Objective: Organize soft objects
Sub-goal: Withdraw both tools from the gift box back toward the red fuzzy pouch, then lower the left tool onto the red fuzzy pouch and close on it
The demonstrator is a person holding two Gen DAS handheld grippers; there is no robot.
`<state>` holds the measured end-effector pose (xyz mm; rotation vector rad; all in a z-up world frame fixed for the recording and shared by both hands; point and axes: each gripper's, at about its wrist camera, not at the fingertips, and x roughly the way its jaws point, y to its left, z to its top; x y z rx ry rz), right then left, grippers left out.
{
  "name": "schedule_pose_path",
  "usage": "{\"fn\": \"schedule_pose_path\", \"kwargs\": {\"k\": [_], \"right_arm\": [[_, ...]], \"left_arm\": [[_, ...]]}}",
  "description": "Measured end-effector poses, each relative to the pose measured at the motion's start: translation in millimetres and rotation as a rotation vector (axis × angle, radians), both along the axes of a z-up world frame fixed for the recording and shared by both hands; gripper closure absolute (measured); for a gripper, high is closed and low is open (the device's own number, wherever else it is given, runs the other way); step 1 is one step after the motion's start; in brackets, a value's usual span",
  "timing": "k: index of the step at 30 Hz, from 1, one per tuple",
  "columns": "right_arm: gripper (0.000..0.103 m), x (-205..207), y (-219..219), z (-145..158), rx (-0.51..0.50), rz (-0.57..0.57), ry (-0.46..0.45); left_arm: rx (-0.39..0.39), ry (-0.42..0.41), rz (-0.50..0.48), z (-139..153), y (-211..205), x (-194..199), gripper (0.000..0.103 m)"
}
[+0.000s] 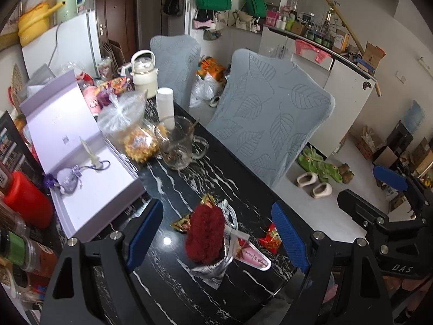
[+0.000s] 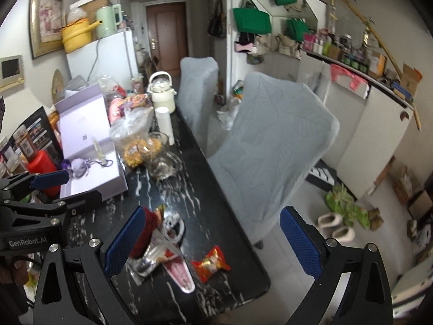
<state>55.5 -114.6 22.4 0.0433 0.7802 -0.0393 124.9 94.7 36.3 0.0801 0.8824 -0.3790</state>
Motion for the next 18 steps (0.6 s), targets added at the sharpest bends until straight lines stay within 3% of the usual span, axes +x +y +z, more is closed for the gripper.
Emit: {"fn": "schedule_pose_path", "kwargs": {"k": [18], "right_arm": [[0.002, -5.2, -2.9, -77.7, 0.084, -0.041, 0.167]], "left_arm": [[0.006, 0.142, -0.031, -76.6, 6.2, 14.2, 0.020]]}}
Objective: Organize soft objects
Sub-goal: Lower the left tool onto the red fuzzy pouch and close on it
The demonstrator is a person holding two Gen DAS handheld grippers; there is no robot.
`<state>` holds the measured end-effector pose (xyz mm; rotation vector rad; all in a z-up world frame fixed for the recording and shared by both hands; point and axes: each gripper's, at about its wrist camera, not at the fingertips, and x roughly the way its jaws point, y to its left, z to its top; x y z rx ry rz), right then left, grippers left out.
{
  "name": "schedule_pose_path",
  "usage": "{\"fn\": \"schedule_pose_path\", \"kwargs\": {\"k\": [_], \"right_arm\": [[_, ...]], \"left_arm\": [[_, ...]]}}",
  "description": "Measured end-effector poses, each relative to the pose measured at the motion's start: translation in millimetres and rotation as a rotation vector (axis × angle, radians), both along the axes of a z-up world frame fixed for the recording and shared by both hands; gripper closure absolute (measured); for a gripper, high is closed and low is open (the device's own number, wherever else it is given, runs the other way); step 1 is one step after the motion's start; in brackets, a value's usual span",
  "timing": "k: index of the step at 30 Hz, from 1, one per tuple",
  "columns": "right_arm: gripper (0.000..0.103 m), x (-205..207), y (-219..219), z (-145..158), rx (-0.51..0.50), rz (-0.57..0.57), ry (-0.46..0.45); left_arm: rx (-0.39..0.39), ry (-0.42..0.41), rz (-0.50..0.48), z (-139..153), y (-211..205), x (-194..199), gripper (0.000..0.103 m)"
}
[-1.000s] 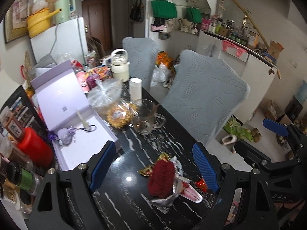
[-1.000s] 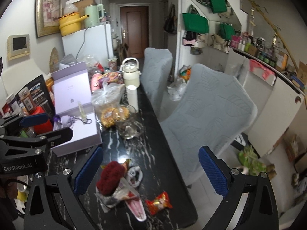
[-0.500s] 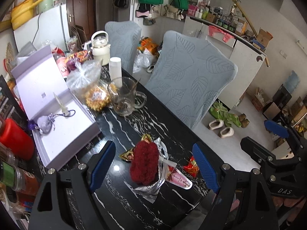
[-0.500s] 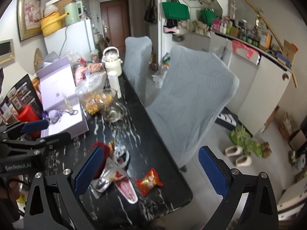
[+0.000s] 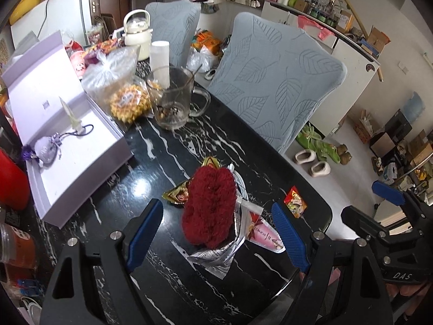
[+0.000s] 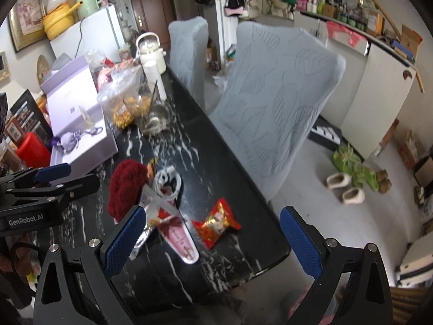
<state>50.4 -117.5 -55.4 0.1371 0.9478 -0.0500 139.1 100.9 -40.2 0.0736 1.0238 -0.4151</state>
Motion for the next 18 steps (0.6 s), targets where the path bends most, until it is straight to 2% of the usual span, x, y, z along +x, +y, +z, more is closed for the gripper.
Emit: {"fn": "schedule_pose_path", "kwargs": {"k": [8, 18], "right_arm": [[0.002, 6.6, 0.3, -33.3, 0.038, -0.025, 0.075], [0.002, 23.3, -9.1, -70.7, 0.090, -0.091, 0.165]], "left_arm": [[0.027, 0.054, -0.011, -30.5, -0.6, 15.8, 0.020], [0.049, 0.181, -0.021, -76.5, 1.2, 39.2, 0.020]]}}
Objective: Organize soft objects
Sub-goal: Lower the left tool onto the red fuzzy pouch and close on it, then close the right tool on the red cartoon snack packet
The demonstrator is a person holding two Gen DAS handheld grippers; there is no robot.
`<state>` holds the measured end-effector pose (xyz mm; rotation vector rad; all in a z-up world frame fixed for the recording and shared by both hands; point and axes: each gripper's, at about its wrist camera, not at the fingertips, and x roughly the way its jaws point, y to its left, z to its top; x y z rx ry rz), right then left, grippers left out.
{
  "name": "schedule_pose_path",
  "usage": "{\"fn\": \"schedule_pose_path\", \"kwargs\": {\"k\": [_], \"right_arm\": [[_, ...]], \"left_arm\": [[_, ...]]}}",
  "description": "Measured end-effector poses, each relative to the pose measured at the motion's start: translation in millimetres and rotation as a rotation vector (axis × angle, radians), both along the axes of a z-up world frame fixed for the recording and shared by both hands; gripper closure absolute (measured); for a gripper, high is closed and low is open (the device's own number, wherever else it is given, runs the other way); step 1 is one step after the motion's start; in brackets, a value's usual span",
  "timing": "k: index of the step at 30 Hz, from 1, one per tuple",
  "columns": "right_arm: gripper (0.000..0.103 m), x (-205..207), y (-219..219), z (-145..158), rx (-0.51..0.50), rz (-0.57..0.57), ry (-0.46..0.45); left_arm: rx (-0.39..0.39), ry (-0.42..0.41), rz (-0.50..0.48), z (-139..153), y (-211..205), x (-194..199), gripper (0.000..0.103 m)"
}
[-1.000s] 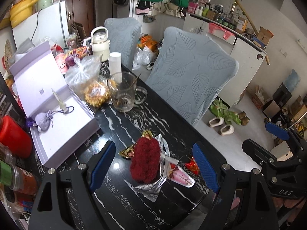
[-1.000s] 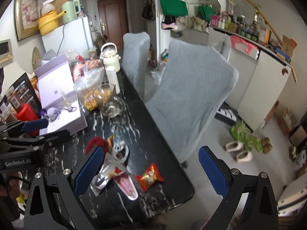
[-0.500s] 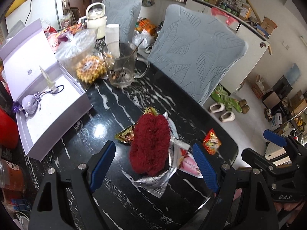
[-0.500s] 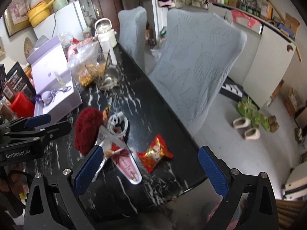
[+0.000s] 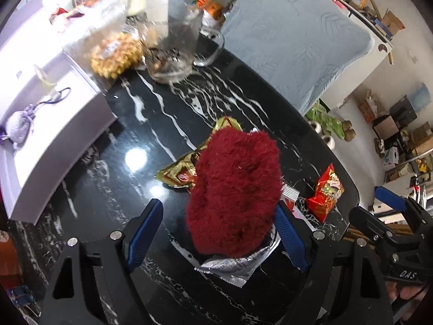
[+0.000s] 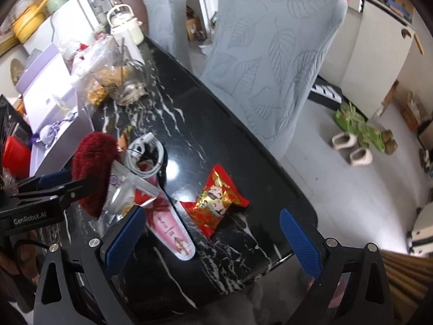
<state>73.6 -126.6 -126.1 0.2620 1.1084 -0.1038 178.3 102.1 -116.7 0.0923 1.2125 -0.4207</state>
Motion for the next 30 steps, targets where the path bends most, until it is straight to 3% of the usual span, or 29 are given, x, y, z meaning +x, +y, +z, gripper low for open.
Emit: {"fn": "schedule_pose_path", "kwargs": {"k": [11, 21, 27, 30], "right_arm": [[0.002, 11.7, -6.0, -19.1, 0.024, -0.031, 0.067], [0.002, 21.9, -9.4, -31.6, 0.021, -0.038, 0.097], [0.003, 26.0, -7.1, -35.3, 0.008, -0.031, 0.099], [0.004, 28.3, -7.4, -39.1, 0.005, -0.036, 0.106]], "left_arm": [[-0.048, 0.095, -0.077, -30.0, -7.8, 22.8, 0.020], [-0.010, 0.111, -0.073, -47.0, -1.9, 25.7, 0.021], [0.019, 0.098, -0.079, -54.4, -12.3, 29.4, 0.049], [0.054, 0.069, -0.094, -55.1, -19.5, 28.6, 0.055]]}}
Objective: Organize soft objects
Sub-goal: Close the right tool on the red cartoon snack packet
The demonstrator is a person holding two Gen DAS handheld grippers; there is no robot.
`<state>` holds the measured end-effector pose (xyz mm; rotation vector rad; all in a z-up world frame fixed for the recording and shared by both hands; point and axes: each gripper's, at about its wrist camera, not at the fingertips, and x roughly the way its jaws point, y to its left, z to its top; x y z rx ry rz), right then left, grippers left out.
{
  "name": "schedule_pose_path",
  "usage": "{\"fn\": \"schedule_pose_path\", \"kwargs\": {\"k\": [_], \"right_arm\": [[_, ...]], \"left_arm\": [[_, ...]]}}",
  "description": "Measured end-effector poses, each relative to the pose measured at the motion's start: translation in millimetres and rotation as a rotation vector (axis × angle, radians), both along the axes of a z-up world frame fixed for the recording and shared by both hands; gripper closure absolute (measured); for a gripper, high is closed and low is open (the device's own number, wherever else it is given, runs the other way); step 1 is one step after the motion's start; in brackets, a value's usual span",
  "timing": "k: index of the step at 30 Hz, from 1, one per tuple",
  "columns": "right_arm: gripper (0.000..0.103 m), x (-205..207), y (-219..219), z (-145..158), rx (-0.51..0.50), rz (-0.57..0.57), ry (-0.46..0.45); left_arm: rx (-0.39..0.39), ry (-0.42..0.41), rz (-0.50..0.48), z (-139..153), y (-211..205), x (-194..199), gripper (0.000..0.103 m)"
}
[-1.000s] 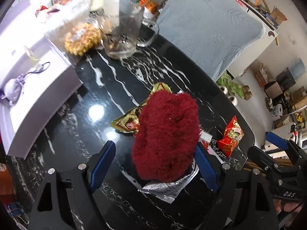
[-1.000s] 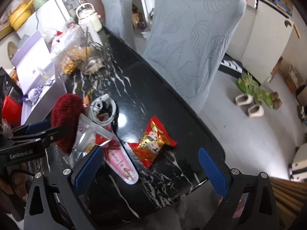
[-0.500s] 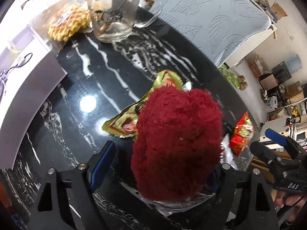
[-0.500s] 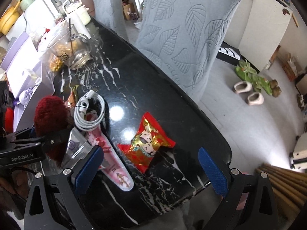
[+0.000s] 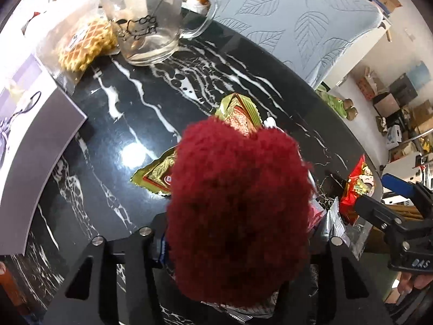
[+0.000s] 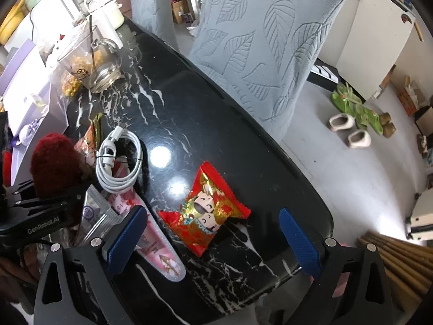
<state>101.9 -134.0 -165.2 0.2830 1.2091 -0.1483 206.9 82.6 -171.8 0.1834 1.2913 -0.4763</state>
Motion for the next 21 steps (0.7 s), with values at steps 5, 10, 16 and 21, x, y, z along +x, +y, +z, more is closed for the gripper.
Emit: {"fn": "schedule_pose_path", "kwargs": {"k": [5, 10, 16, 21], "right_arm": [[0.017, 4.5, -0.5, -7.2, 0.011, -0.015, 0.008], [0.041, 6.3, -1.4, -14.8, 0.054, -0.050, 0.017], [0.070, 4.1, 1.9, -13.2, 0.028, -0.035, -0.003], [0.072, -0.5, 1.3, -10.5, 0.038, -0.019, -0.008]], "left_arm": [[-0.021, 0.004, -0.008, 2.3, 4.1, 0.9, 0.061], [-0.025, 0.018, -0.006, 8.6, 11.8, -1.5, 0.062], [-0.032, 0.049, 0.014, 14.5, 24.3, -11.5, 0.062], [-0.031, 0.046, 0.028, 22.6, 28.3, -20.1, 0.063]]}}
